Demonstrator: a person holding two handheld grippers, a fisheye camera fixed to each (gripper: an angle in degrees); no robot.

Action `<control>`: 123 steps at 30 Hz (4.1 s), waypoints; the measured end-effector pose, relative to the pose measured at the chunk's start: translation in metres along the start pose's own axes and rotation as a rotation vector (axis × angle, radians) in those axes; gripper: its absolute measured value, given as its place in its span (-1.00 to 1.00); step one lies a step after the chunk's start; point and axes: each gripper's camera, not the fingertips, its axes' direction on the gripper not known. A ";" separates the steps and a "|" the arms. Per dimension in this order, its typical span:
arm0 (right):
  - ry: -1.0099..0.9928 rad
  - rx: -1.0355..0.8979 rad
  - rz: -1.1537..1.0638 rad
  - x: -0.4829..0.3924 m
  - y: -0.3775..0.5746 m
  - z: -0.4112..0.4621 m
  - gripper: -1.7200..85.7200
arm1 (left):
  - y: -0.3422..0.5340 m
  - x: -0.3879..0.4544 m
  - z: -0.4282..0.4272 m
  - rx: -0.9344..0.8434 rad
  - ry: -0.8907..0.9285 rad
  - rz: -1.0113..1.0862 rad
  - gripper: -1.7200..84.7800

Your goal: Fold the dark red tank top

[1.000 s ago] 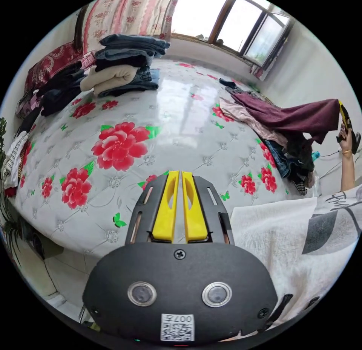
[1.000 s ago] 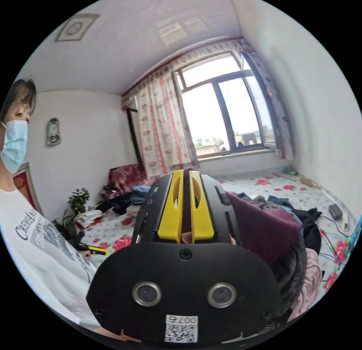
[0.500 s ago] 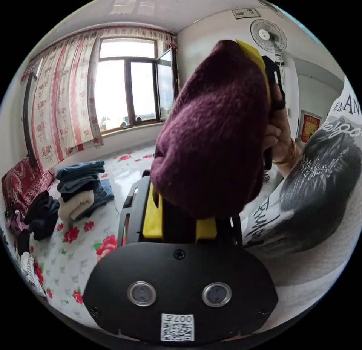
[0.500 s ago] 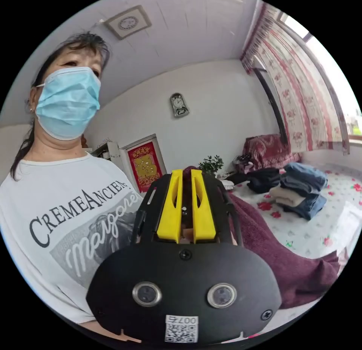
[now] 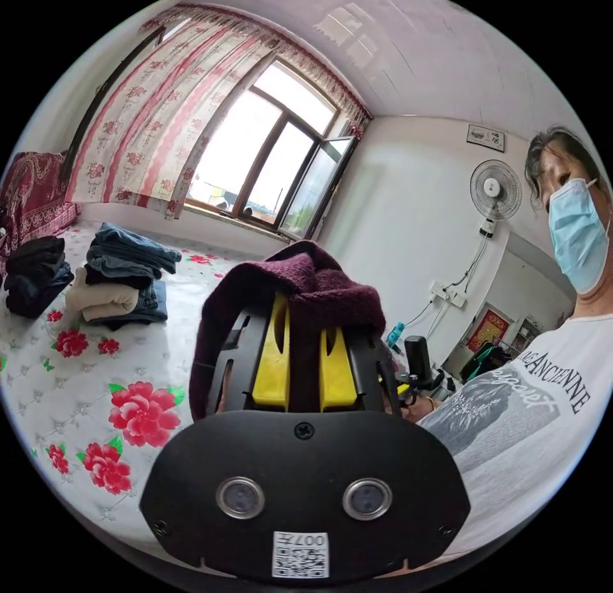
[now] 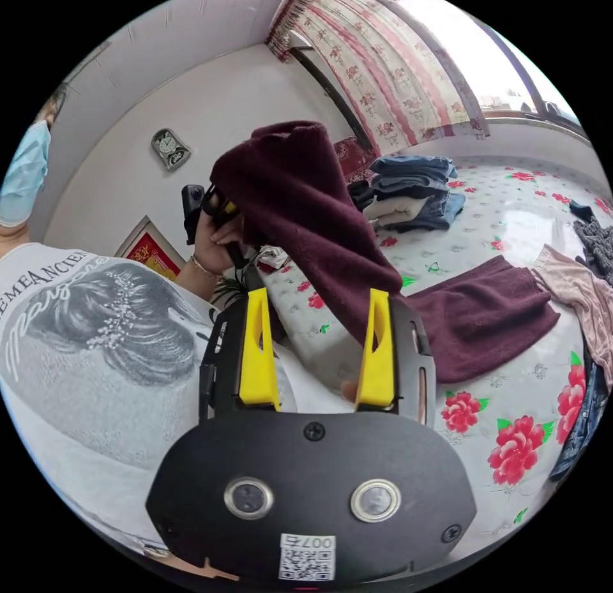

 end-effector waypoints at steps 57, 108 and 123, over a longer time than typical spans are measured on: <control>0.500 -0.302 0.326 0.296 0.017 -0.020 -0.87 | 0.189 -0.301 0.375 -1.034 -0.338 -0.106 -0.86; -0.408 0.375 0.594 0.432 -0.131 -0.258 -0.97 | 0.006 -0.378 0.060 -0.102 0.039 -0.551 -0.98; -0.207 0.635 -0.165 0.159 -0.115 -0.455 -0.97 | -0.148 -0.152 -0.125 0.093 0.244 0.122 -0.98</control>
